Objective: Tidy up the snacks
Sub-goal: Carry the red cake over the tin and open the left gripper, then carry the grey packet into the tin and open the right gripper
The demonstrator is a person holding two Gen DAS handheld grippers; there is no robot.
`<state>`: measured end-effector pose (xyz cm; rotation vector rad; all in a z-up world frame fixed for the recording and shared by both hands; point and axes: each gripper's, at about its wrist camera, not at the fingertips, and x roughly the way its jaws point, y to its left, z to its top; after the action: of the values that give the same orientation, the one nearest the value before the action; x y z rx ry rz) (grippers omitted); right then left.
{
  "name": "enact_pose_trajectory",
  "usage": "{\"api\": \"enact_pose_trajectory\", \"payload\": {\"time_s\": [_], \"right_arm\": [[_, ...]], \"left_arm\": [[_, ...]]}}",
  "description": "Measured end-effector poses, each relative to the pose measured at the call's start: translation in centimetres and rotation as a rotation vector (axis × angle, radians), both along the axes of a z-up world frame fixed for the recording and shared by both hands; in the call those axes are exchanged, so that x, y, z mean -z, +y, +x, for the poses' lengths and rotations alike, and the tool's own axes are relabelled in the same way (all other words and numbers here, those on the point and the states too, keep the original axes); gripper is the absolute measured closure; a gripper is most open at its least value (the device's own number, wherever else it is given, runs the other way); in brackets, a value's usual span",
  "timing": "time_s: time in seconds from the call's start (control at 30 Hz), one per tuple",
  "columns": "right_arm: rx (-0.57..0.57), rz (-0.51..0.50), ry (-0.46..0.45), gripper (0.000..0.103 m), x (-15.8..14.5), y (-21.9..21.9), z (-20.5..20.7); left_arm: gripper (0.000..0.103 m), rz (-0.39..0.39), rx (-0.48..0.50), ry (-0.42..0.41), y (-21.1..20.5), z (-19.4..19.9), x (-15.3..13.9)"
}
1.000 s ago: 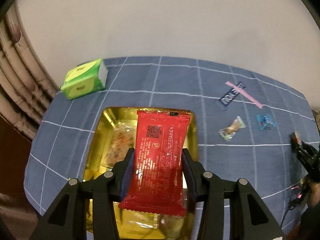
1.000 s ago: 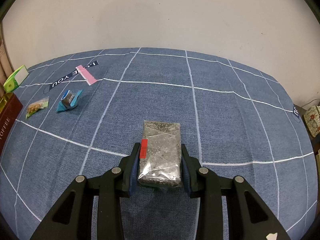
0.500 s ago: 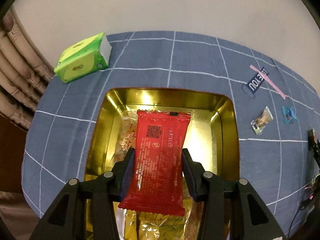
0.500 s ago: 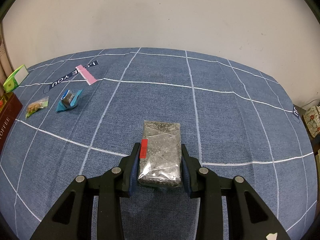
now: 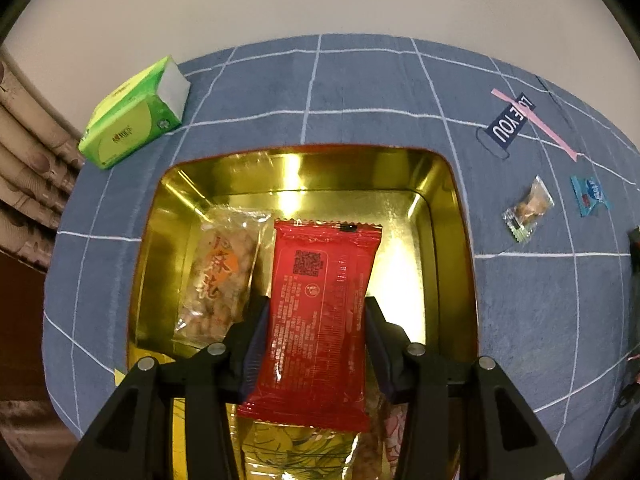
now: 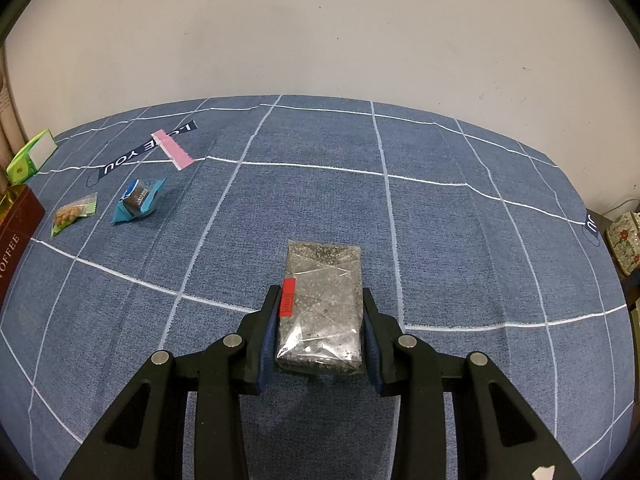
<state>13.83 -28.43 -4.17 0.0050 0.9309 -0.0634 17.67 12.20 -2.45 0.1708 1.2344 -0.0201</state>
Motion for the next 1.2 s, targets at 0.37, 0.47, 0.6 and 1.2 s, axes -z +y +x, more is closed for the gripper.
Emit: {"api": "enact_pose_trajectory", "payload": {"time_s": [0.37,0.47,0.6,1.2], "right_arm": [[0.0,-0.001,0.0,0.07,0.0,0.0,0.0],[0.0,-0.001,0.0,0.07,0.0,0.1,0.0],[-0.001,-0.003,0.0,0.07,0.0,0.1,0.0],[0.023,-0.004,0.011,0.071,-0.1,-0.1,0.1]], "left_arm": [[0.052,0.005,-0.006,0.016,0.1,0.1,0.1],[0.052,-0.009,-0.012,0.015,0.1,0.0,-0.4],[0.052,-0.022,-0.01,-0.015,0.3,-0.5,-1.6],[0.052,0.02,-0.153,-0.236,6.2,-9.5,-7.7]]}}
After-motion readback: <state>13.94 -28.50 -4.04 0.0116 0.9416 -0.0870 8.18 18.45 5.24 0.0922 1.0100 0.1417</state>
